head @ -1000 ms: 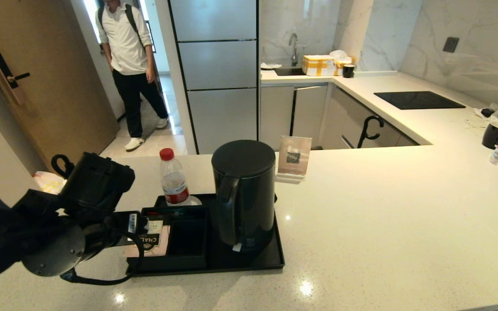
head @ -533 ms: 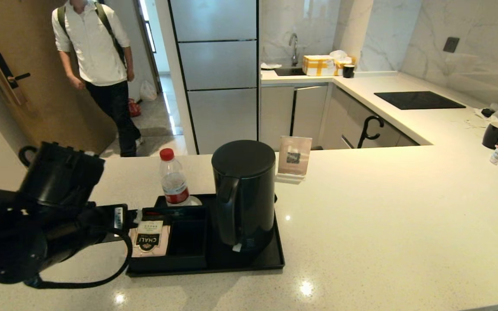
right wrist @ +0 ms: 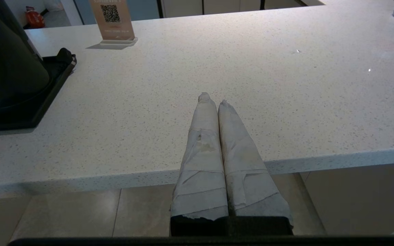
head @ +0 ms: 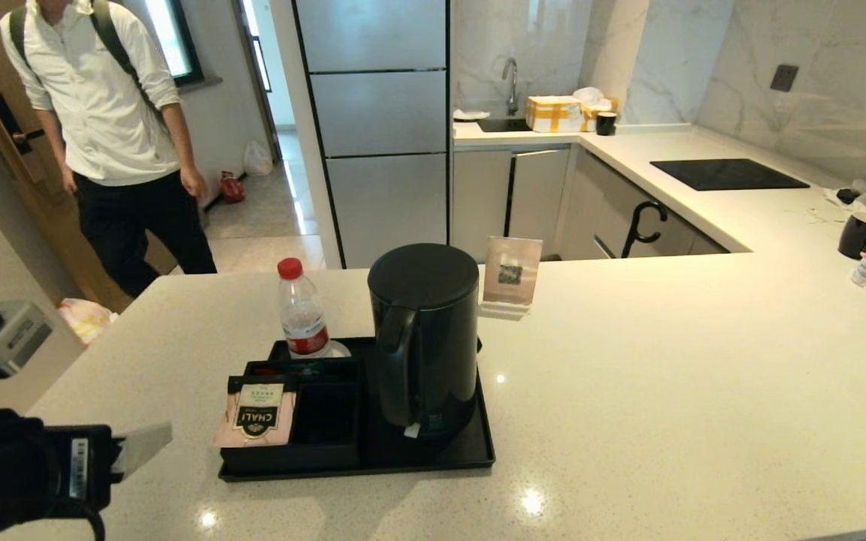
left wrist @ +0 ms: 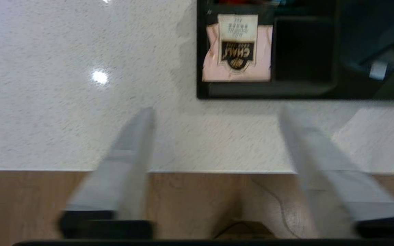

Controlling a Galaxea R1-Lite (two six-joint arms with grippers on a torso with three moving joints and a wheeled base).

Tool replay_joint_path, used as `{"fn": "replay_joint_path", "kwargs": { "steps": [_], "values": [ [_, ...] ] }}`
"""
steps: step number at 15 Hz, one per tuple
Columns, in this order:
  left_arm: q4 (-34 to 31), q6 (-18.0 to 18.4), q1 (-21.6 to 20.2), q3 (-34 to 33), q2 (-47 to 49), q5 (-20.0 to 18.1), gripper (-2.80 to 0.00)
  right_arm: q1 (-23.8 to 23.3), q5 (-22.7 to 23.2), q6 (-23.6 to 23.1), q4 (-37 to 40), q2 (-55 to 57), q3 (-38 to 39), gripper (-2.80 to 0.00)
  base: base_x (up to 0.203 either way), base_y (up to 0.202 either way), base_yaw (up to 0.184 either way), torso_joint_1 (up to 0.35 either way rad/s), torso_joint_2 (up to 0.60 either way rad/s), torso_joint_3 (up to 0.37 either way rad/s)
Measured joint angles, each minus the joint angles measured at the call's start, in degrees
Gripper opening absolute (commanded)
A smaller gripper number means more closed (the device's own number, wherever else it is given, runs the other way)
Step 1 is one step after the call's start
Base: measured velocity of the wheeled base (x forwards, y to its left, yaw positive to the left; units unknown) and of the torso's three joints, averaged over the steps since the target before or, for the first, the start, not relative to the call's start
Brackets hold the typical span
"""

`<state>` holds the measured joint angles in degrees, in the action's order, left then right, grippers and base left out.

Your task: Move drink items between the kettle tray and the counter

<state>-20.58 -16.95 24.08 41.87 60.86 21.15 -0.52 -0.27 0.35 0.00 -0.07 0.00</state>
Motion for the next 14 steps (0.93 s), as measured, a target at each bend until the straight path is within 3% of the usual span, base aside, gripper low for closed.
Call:
{"fn": "replay_joint_path", "kwargs": {
  "steps": [6, 9, 11, 14],
  "values": [
    [-4.51, 2.81, -3.57, -0.05, -7.75, 0.14, -2.80, 0.00, 0.01, 0.00, 0.00, 0.00, 0.00, -2.80, 0.000, 0.000, 0.000, 0.000, 0.00, 0.000],
    [-12.40, 2.86, -9.61, 4.24, -13.31, -1.39, -2.80, 0.00, 0.00, 0.00, -0.01, 0.00, 0.00, -2.80, 0.000, 0.000, 0.000, 0.000, 0.00, 0.000],
    [-19.91, 2.85, -15.79, 9.96, -18.59, -5.15, -2.80, 0.00, 0.02, 0.00, 0.00, 0.00, 0.00, -2.80, 0.000, 0.000, 0.000, 0.000, 0.00, 0.000],
    [-24.31, 2.82, -18.97, 12.97, -22.63, -7.32, -2.80, 0.00, 0.00, -0.02, 0.00, 0.00, 0.00, -2.80, 0.000, 0.000, 0.000, 0.000, 0.00, 0.000]
  ]
}}
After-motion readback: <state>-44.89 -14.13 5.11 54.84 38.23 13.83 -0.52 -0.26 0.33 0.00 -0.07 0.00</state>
